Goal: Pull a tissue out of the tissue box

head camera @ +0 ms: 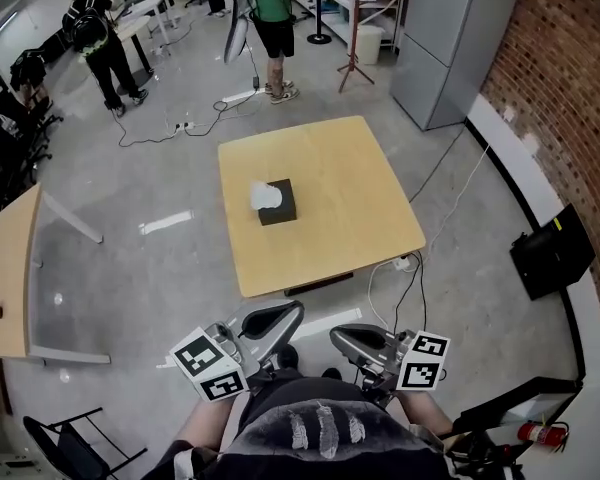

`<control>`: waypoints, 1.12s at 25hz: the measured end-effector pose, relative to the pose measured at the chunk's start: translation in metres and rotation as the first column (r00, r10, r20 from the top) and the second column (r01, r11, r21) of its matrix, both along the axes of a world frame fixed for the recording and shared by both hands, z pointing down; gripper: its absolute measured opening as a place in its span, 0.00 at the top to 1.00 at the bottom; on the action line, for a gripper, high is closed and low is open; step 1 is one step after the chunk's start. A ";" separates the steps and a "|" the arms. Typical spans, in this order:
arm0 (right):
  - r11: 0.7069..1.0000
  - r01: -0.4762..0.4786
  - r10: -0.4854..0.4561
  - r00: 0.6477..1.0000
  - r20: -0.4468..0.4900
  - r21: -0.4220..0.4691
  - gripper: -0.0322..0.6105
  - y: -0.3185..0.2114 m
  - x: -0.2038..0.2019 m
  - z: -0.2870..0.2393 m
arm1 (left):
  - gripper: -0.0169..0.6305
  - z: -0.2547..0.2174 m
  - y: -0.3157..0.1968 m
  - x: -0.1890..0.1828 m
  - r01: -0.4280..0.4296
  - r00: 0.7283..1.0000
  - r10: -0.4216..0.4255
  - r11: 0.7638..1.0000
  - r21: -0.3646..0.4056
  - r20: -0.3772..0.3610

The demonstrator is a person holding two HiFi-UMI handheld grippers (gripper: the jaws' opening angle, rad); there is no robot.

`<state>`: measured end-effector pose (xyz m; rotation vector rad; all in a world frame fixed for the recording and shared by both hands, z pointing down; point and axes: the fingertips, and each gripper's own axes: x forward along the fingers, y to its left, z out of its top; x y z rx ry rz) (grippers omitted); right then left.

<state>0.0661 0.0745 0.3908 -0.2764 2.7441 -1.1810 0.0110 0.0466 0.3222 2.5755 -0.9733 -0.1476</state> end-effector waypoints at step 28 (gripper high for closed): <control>0.998 0.033 -0.022 0.979 -0.205 0.052 0.95 -0.039 -0.127 -0.004 | 0.97 -0.006 -0.039 -0.139 0.036 0.990 -0.029 0.998 0.047 -0.135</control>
